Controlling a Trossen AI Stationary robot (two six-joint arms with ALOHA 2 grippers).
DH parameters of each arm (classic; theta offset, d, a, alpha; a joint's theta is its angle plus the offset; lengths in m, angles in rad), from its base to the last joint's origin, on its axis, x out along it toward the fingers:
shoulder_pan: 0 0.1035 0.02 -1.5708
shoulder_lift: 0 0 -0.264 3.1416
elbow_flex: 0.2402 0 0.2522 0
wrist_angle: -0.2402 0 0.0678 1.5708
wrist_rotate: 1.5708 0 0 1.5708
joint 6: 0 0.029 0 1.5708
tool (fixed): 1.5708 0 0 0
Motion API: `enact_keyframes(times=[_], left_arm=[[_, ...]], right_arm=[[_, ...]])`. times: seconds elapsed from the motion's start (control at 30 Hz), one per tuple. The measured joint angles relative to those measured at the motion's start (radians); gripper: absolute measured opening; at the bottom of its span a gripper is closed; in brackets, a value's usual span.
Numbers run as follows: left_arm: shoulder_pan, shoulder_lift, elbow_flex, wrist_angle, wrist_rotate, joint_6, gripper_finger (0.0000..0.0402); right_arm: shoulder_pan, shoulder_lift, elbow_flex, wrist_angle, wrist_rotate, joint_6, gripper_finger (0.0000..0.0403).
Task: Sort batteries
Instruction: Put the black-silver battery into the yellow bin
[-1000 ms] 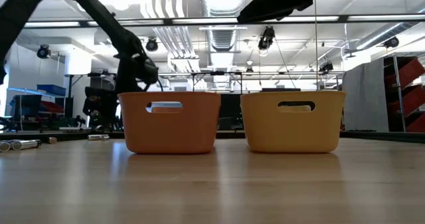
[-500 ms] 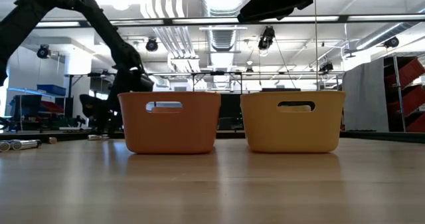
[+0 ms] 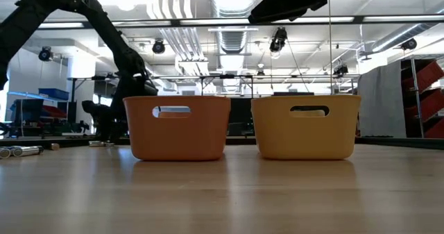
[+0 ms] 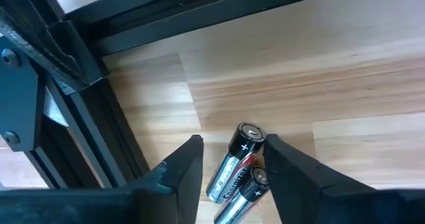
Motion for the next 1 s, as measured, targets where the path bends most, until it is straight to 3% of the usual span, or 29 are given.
enact_keyframes(times=[0.37, 0.57, 0.7, 0.87, 1.0], left_arm=[[0.011, -0.003, -0.034, 0.064, 0.012, 0.049, 0.0024], [0.013, -0.047, -0.042, 0.144, 0.013, 0.085, 0.0023], [0.013, -0.141, -0.04, 0.208, 0.029, 0.09, 0.0022], [-0.016, -0.3, -0.078, 0.328, 0.155, 0.116, 0.0022], [-0.107, -0.494, -0.241, 0.59, 0.357, 0.109, 0.0022]], right_arm=[[0.0, 0.0, 0.0, 0.0, 0.0, 0.0, 0.0143], [0.0, 0.0, 0.0, -0.008, 0.0, 0.01, 0.0134], [0.0, 0.0, 0.0, -0.015, 0.003, 0.012, 0.0137], [-0.002, -0.001, 0.0, -0.037, 0.138, 0.09, 0.0151], [-0.028, -0.001, -0.005, -0.079, 0.155, 0.177, 0.0166]])
